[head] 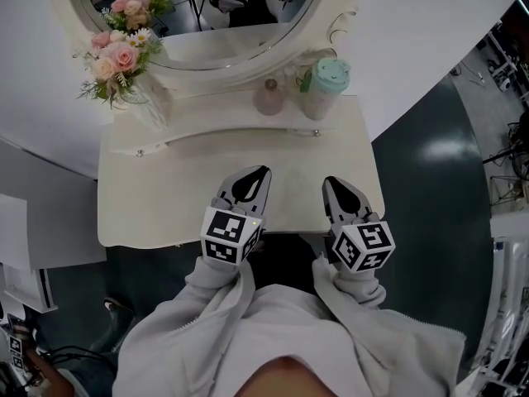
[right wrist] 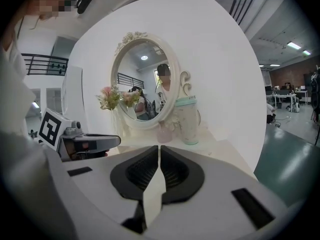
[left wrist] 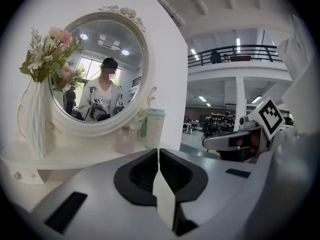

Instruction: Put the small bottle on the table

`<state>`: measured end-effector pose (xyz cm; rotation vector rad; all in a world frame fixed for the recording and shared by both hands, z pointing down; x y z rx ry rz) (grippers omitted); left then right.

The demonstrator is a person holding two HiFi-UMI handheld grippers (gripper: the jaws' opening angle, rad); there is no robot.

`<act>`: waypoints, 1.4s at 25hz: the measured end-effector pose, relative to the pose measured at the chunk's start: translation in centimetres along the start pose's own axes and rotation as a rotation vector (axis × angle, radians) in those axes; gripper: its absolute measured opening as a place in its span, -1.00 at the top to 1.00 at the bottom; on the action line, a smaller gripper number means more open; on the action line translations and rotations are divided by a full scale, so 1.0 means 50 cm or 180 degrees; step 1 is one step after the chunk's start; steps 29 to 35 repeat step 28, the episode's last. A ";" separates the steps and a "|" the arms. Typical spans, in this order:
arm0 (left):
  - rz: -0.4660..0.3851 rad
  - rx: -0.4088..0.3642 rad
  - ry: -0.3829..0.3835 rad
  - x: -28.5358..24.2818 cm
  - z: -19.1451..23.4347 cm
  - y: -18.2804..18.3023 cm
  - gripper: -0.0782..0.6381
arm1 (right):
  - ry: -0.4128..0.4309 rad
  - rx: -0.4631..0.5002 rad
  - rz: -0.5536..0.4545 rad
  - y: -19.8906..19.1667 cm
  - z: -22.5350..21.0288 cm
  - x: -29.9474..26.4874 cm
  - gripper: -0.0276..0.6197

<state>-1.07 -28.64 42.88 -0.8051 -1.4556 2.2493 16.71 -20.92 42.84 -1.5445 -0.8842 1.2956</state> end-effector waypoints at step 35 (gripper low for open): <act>0.0038 -0.0041 -0.0231 -0.002 -0.001 -0.005 0.73 | 0.0029 0.0223 -0.0091 0.008 -0.016 0.014 0.80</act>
Point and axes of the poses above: the fingertips, and each gripper's own axes: x backward along the fingers, z to its left, y out of its top, the point moved 6 cm from there along x, backward along the fingers, and after that the axes turned 11 degrees about x, right-handed, at the moved point
